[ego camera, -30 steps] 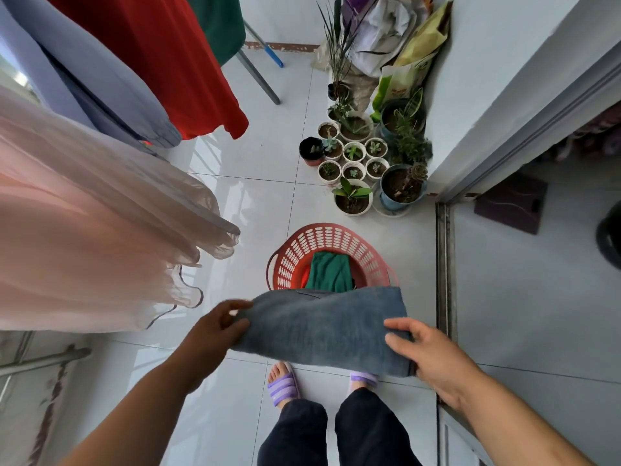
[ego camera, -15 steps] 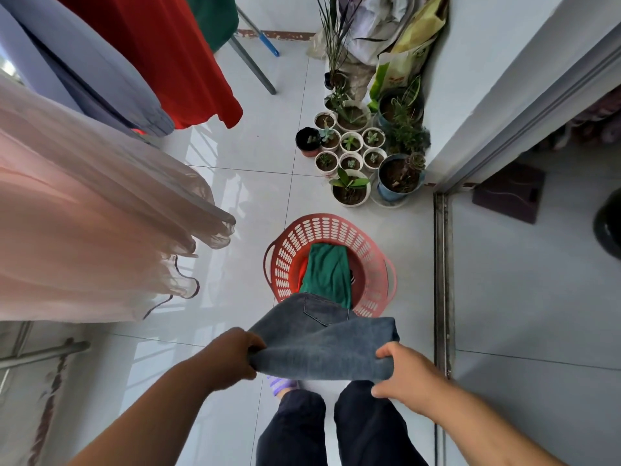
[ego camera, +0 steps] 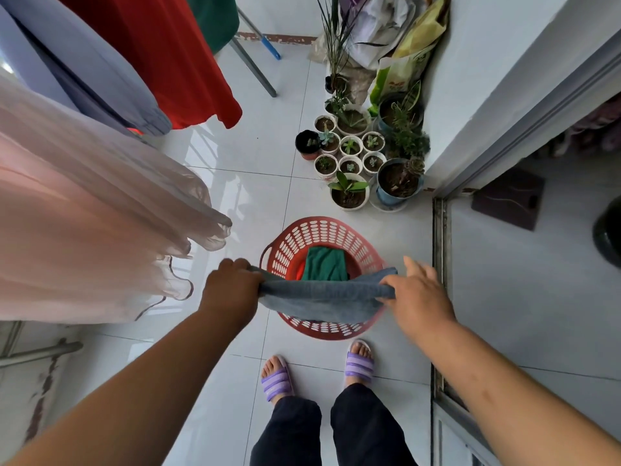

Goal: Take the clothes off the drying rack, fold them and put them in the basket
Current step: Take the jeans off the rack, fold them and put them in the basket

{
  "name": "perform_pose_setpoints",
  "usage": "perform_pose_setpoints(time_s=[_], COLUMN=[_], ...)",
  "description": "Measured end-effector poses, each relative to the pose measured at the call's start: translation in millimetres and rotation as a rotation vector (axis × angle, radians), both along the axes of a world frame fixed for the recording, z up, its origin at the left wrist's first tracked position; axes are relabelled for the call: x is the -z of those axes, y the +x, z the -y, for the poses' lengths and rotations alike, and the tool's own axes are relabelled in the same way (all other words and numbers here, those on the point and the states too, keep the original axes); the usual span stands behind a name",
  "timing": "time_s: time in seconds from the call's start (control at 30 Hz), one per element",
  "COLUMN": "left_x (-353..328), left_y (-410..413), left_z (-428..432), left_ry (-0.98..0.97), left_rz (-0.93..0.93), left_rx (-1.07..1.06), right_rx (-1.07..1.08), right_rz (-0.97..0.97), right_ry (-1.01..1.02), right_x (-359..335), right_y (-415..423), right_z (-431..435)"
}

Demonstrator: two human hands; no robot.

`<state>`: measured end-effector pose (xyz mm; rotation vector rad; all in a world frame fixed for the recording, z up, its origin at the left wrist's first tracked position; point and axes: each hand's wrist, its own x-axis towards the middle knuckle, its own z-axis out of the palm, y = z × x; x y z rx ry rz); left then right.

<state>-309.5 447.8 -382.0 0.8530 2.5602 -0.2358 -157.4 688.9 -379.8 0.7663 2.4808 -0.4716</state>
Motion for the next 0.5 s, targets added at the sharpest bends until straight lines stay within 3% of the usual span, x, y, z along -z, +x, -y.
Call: perform_pose_setpoints(time_s=[0.23,0.5], left_x=[-7,23], left_y=[-26,-17], left_z=[-16,-17], left_ry=[0.034,0.160], left_rz=[-0.046,-0.011], left_rx=[-0.002,-0.010], right_rx=[-0.061,-0.086], right_rz=[-0.153,-0.139], right_ry=[0.060,0.022], right_x=[-6,27], right_y=[-25,-19], right_z=[-24,-34])
